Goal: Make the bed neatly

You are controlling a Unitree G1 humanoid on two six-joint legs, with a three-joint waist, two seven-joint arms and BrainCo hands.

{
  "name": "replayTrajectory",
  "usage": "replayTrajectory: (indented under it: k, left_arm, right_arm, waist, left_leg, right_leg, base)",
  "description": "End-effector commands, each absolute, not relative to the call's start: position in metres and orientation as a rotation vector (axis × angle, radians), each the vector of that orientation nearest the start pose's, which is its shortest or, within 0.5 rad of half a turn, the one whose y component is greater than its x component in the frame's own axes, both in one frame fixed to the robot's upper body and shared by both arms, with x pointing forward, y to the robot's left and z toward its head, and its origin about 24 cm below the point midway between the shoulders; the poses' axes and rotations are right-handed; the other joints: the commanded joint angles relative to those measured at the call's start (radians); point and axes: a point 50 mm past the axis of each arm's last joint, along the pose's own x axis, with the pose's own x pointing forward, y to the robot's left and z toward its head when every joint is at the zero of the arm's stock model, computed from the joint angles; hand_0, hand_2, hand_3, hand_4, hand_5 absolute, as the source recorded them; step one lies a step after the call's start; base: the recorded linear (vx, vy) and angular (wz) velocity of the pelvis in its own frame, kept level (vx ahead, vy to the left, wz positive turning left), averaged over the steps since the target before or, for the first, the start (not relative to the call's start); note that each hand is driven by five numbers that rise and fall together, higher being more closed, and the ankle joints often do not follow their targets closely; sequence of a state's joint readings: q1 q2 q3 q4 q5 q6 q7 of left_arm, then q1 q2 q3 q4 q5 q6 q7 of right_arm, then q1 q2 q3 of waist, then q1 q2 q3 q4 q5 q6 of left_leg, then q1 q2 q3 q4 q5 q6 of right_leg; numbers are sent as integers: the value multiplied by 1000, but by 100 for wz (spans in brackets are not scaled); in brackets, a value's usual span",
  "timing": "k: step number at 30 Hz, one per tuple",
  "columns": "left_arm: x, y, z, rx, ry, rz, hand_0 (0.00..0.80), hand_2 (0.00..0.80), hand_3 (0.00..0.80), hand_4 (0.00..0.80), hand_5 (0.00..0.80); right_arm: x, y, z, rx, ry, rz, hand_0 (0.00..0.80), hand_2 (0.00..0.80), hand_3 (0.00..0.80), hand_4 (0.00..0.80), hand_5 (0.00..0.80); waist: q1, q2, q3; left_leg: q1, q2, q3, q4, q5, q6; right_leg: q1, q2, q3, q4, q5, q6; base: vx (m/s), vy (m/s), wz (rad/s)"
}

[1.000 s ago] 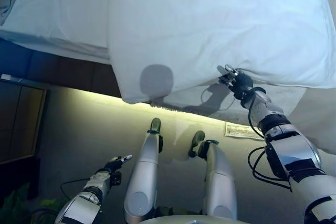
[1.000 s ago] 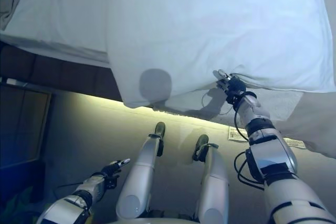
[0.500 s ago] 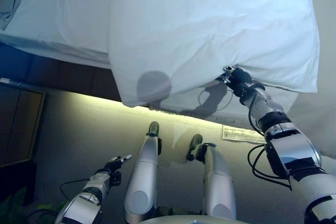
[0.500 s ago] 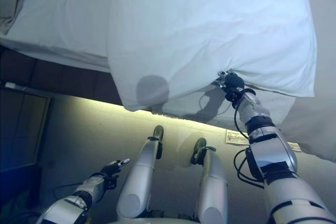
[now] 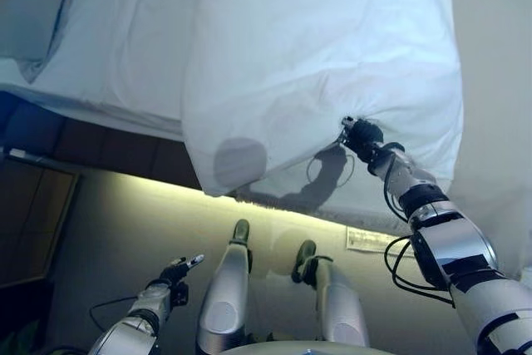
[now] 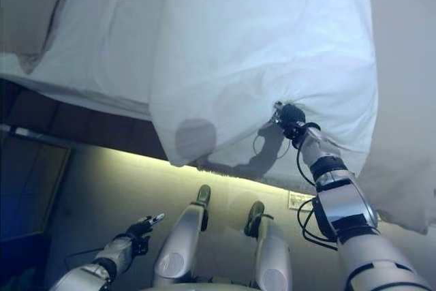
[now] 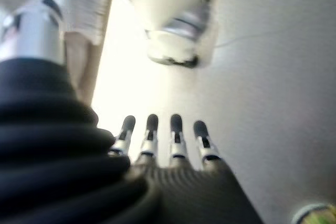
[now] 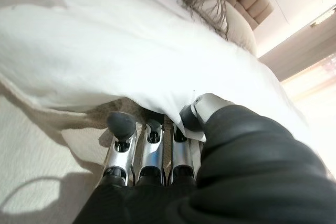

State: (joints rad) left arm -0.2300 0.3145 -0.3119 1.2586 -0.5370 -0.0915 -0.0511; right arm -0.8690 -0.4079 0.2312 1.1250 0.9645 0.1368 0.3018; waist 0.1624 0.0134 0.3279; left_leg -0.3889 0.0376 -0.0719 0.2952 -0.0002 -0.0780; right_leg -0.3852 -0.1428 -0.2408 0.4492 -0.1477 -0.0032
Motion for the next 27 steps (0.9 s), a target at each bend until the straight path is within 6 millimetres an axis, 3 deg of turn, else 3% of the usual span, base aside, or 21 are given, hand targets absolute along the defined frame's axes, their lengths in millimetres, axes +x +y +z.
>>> replayTrajectory:
  k: [1, 9, 16, 24, 27]
  left_arm:
    - [198, 245, -116, -90, 863, 175, 0, 0, 0, 0, 0]
    - [265, 190, -70, -479, 607, 64, 0, 0, 0, 0, 0]
    - [301, 170, -35, -522, 479, 44, 0, 0, 0, 0, 0]
    - [311, 145, -31, -752, 508, 21, 0, 0, 0, 0, 0]
    - [308, 135, -35, -943, 533, 40, 0, 0, 0, 0, 0]
  right_arm:
    - [393, -180, 110, 507, 162, 347, 800, 800, 800, 800, 800]
    - [390, -153, 101, 512, 209, 404, 800, 800, 800, 800, 800]
    - [391, -137, 103, 504, 219, 431, 800, 800, 800, 800, 800]
    - [393, -121, 117, 592, 163, 463, 800, 800, 800, 800, 800]
    - [395, -114, 129, 649, 124, 491, 800, 800, 800, 800, 800]
  waist:
    - [32, 10, -65]
    - [30, 5, -120]
    - [20, -28, -111]
    - [1, -51, -67]
    - [-4, -64, -50]
  left_leg:
    - [49, -26, 17, -86, 33, 36]
    - [172, -11, 27, -215, 65, 22]
    - [184, -1, 31, -210, 58, 21]
    - [176, 4, 35, -209, 51, 25]
    - [171, 7, 38, -214, 50, 25]
  right_leg:
    - [110, -8, -18, -200, 96, 30]
    - [252, 10, -42, -348, 137, 39]
    - [268, 23, -48, -348, 133, 27]
    - [253, 33, -40, -347, 137, 24]
    - [243, 38, -37, -349, 142, 26]
  base:
    - [-18, 67, 13]
    - [79, 16, 3]
    - [30, -35, -2]
    - [-24, -43, -3]
    - [-38, -57, -2]
